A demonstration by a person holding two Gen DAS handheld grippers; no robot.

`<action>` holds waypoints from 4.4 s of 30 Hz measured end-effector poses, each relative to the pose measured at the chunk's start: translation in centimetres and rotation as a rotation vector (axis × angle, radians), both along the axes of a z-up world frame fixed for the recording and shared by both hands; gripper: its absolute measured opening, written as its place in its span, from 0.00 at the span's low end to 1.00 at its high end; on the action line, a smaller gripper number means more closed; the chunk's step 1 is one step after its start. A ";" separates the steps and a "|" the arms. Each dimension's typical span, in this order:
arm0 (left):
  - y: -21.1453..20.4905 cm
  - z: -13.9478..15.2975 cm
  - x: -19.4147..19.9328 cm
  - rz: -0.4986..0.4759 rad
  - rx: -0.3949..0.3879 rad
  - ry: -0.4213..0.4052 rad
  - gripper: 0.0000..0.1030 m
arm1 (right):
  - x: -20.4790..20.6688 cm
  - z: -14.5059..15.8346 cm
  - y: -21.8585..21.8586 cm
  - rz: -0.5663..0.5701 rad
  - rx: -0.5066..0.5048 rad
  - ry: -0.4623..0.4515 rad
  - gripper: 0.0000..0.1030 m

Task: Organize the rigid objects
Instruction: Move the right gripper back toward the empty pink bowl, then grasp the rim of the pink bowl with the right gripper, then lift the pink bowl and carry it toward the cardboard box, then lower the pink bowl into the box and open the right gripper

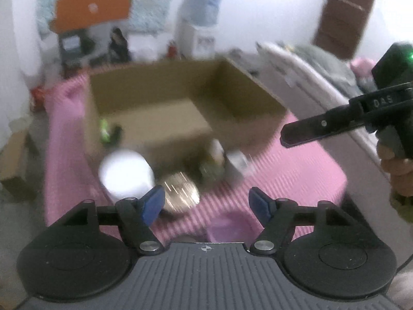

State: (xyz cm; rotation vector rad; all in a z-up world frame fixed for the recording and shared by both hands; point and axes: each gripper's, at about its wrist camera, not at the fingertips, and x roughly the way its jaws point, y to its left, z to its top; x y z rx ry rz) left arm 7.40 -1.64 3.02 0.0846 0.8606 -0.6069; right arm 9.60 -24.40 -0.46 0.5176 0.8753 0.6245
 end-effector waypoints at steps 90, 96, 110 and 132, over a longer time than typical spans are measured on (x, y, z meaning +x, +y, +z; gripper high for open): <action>-4.1 4.8 7.6 0.039 0.193 -0.199 0.71 | 11.7 6.1 6.2 0.145 -0.332 -0.207 0.08; -4.6 2.9 14.1 0.037 0.238 -0.059 0.71 | 19.5 3.3 5.8 0.163 -0.312 -0.044 0.08; -6.5 -2.9 22.7 0.043 0.375 0.104 0.72 | 30.0 -5.1 5.8 0.128 -0.323 0.183 0.08; -4.7 -1.5 22.8 0.120 0.335 0.060 0.73 | 30.6 -6.2 5.3 0.062 -0.218 0.209 0.39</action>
